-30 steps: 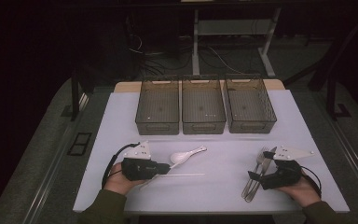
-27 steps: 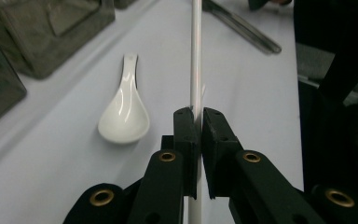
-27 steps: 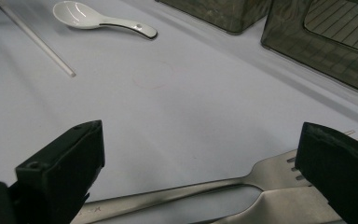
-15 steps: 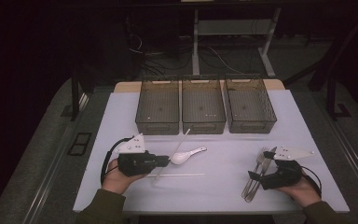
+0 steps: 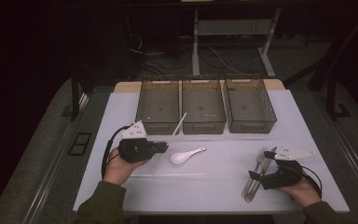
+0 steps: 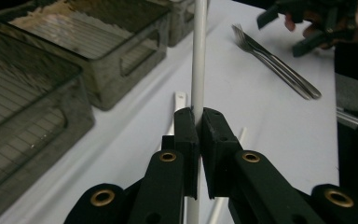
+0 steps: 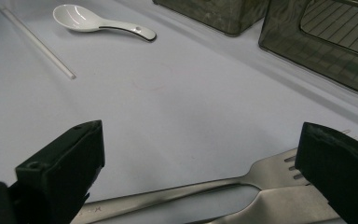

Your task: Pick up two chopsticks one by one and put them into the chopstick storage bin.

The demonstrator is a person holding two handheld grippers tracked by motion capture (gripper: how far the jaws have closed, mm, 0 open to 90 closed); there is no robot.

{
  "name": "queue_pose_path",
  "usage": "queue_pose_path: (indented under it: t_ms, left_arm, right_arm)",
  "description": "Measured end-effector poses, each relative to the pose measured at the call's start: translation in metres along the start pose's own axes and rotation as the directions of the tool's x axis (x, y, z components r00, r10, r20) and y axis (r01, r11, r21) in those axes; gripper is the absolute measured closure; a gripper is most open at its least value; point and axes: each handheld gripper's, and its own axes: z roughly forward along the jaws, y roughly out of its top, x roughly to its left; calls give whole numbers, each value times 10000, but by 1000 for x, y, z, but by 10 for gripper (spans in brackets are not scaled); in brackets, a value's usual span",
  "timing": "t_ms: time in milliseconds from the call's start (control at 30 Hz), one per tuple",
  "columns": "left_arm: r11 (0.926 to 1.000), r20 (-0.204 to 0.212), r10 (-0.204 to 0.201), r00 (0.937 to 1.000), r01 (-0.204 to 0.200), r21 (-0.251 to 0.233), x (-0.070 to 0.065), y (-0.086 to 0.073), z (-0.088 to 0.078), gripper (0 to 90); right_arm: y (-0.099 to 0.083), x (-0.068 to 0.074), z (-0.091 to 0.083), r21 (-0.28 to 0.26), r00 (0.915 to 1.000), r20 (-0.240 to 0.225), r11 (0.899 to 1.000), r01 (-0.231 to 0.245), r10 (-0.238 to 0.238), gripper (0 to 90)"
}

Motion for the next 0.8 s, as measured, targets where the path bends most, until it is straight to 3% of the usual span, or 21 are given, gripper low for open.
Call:
queue_pose_path:
  t_ms: [267, 500, 800]
  left_arm:
    - [9996, -578, -231, 9981, 223, -144, 20, 23, 6, 843]
    - [9988, -1060, -436, 9934, 411, -254, 41, 51, 11, 844]
    - [9968, -1866, -799, 9792, 791, -116, 77, 80, 18, 844]
  right_arm:
    - [0, 0, -1, -24, 10000, 27, 10000, -22, 22, 14]
    - [0, 0, -2, -49, 10000, 19, 10000, -39, 40, 14]
    - [0, 0, -2, -83, 10000, 9, 10000, -49, 50, 14]
